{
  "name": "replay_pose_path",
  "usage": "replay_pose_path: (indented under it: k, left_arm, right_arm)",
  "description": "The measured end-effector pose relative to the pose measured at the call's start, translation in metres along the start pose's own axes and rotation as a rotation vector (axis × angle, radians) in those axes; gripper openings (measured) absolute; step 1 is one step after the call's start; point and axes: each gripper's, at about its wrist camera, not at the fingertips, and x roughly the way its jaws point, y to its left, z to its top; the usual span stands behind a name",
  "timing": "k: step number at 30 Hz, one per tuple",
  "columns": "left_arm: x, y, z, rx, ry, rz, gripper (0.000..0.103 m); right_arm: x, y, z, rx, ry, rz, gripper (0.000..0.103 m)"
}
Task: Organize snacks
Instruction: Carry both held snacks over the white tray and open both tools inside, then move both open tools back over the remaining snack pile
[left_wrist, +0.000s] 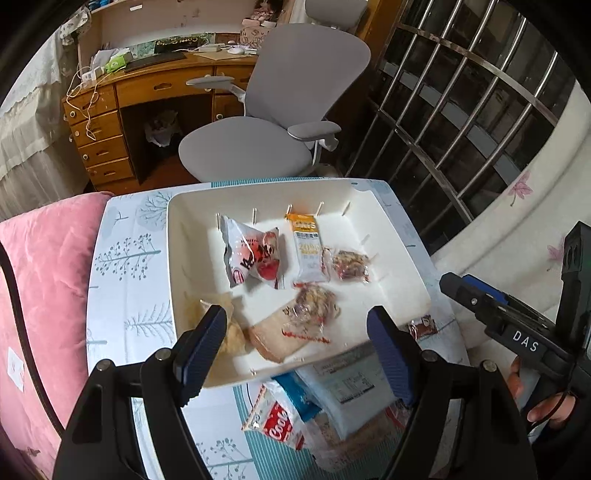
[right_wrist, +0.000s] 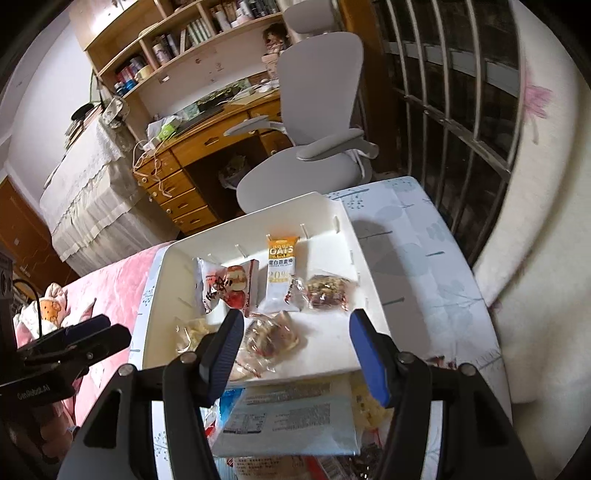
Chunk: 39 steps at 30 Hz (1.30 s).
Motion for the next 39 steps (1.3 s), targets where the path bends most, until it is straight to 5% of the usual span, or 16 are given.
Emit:
replay_pose_path:
  k: [19, 30, 39]
  left_arm:
    - [-0.05, 0.029, -0.088, 0.018, 0.103, -0.084, 0.081]
    - [-0.033, 0.047, -0.135, -0.028, 0.239, -0.098, 0.084]
    - [0.002, 0.045, -0.151, -0.145, 0.378, -0.076, 0.085]
  right_arm:
    - [-0.062, 0.021, -0.099, 0.135, -0.007, -0.09, 0.06]
    - [-0.082, 0.022, -0.176, 0.229, 0.045, -0.173, 0.06]
    - [-0.074, -0.002, -0.204, 0.315, 0.131, -0.196, 0.067]
